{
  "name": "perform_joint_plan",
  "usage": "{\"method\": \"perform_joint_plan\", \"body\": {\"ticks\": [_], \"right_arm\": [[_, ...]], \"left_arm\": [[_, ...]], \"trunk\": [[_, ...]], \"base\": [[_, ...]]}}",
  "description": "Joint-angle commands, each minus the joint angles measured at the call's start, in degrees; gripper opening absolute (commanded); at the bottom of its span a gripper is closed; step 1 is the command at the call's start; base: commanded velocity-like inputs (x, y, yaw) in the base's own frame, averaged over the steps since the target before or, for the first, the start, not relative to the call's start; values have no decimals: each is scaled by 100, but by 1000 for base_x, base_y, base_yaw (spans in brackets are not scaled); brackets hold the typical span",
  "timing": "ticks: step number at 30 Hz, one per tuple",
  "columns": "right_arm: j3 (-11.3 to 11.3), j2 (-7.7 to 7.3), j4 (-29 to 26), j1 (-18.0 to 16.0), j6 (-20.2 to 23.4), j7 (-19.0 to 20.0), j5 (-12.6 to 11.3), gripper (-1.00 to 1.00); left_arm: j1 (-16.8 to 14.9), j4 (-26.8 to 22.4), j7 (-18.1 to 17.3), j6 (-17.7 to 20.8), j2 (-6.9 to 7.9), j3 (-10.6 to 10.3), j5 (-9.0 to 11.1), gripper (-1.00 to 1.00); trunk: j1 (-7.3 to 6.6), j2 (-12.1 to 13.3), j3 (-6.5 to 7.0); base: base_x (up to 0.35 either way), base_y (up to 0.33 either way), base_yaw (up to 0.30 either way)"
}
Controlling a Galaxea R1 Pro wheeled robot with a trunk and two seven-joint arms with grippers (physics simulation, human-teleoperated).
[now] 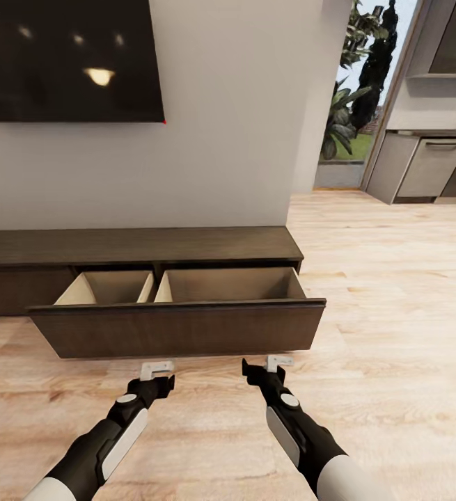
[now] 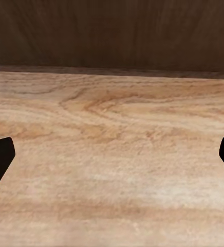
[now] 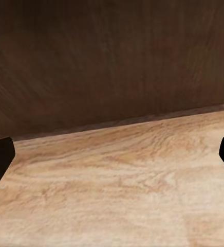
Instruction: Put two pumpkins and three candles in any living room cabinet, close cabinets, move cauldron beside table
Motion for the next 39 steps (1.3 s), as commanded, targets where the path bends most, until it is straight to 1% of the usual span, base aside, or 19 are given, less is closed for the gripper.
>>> {"method": "perform_joint_plan", "body": {"ticks": [1,3,5,6,8,9,10,12,13,17,20,23,27,31,33,35,39], "right_arm": [[39,-1,0,-5,-59,-56,23,100],[39,5,-13,-5,-99,-108,247,100],[41,12,-34,-5,-220,-270,504,100],[45,17,-34,-5,-327,-432,637,100],[54,21,-37,-5,-584,-839,883,100],[58,23,-31,-5,-696,-1014,976,100],[59,24,-32,-5,-741,-1083,1019,100],[65,20,-53,-5,-866,-1235,1189,100],[63,21,-53,-5,-916,-1265,1247,100],[58,25,-59,-5,-955,-1281,1321,100],[57,20,-22,-5,-979,-1285,1342,100],[60,18,-2,-5,-1025,-1276,1349,100],[65,18,9,-5,-1244,-1258,1357,100],[62,18,15,-5,-1295,-1049,1359,100],[59,18,15,-5,-1301,-899,1357,100],[58,18,14,-5,-1302,-833,1356,100],[57,18,16,-5,-1302,-796,1348,100]], "left_arm": [[-5,-11,55,-52,14,-24,55,100],[-5,-10,54,-169,39,-15,57,100],[-3,43,54,-321,87,-18,56,100],[-2,96,54,-490,119,-22,55,100],[1,175,52,-974,166,-29,56,100],[2,211,49,-1212,178,-37,64,100],[2,239,50,-1319,180,-47,67,100],[3,406,56,-1644,171,-175,64,100],[3,500,76,-1777,166,-342,60,100],[2,572,116,-1891,164,-567,60,100],[3,587,128,-1927,153,-639,61,100],[3,577,111,-2052,148,-636,64,100],[1,561,110,-2136,159,-586,64,100],[-4,565,159,-2267,164,-566,72,100],[-5,616,167,-2540,152,-552,86,100],[-5,654,168,-2845,147,-560,81,100],[-6,755,168,-3061,132,-632,86,100]], "trunk": [[-1,-2,-5],[-1,-2,-5],[-1,-2,-5],[-1,-2,-5],[-1,-2,-5],[-1,-2,-5],[-1,-2,-5],[-1,-2,-5],[-1,-2,-5],[-1,-2,-5],[-1,-2,-5],[-1,-2,-5],[-1,-2,-5],[-1,-2,-5],[-1,-2,-5],[-1,-2,-5],[-1,-2,-5]], "base": [[0,0,0],[0,0,0],[0,0,0],[0,0,0],[0,0,0],[0,0,0],[0,0,0],[0,0,0],[0,0,0],[0,0,0],[0,0,0],[0,0,0],[0,0,0],[0,0,0],[0,0,0],[0,0,0],[0,0,0]]}}
